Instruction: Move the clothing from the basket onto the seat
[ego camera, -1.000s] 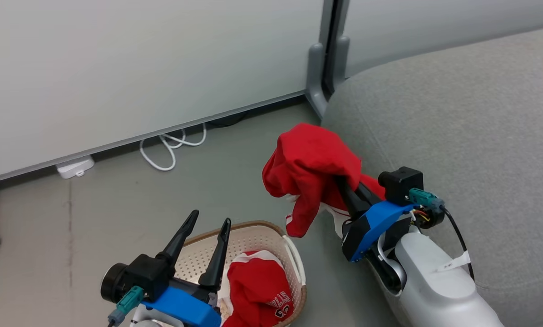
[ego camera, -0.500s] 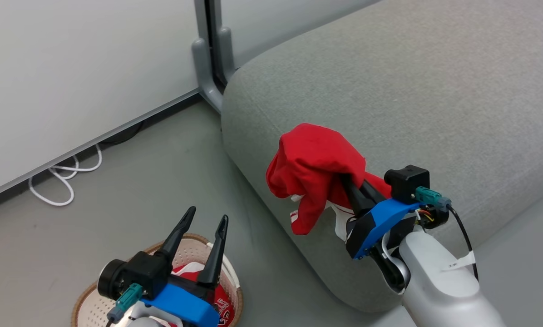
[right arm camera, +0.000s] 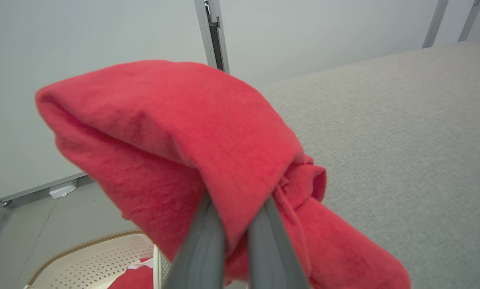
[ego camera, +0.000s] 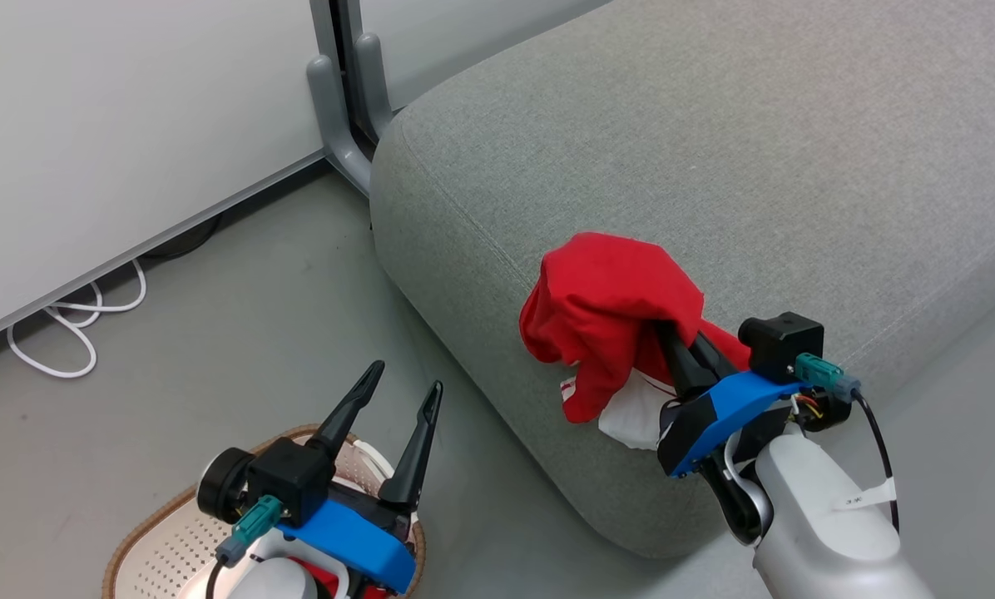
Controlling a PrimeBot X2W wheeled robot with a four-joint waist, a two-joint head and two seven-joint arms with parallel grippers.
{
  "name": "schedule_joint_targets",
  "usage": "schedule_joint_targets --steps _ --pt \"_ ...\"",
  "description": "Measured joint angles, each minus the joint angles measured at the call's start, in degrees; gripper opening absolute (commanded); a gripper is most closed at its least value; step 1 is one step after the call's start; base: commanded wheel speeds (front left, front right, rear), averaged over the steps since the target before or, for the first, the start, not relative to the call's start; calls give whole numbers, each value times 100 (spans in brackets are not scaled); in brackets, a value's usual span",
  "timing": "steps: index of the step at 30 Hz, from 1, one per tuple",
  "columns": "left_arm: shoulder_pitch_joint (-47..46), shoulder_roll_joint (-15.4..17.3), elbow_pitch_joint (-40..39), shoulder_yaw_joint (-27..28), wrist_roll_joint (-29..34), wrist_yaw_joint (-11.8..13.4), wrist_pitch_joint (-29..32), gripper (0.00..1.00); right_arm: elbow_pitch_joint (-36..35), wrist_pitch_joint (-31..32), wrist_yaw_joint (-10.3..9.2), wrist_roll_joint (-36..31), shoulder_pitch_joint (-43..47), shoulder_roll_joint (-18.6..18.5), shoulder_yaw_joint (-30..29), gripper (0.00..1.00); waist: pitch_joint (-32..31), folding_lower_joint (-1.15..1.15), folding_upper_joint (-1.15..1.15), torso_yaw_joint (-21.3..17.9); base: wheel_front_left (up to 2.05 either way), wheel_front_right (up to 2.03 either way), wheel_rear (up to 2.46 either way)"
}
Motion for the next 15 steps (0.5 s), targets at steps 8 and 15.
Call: schedule_joint_targets --steps 8,15 --pt "52 33 -59 109 2 0 0 100 -42 32 0 103 -23 1 83 0 42 0 0 32 0 0 0" --pt "72 165 -285 143 177 0 0 100 152 177 0 93 -834 -38 -427 0 395 0 0 157 0 0 0"
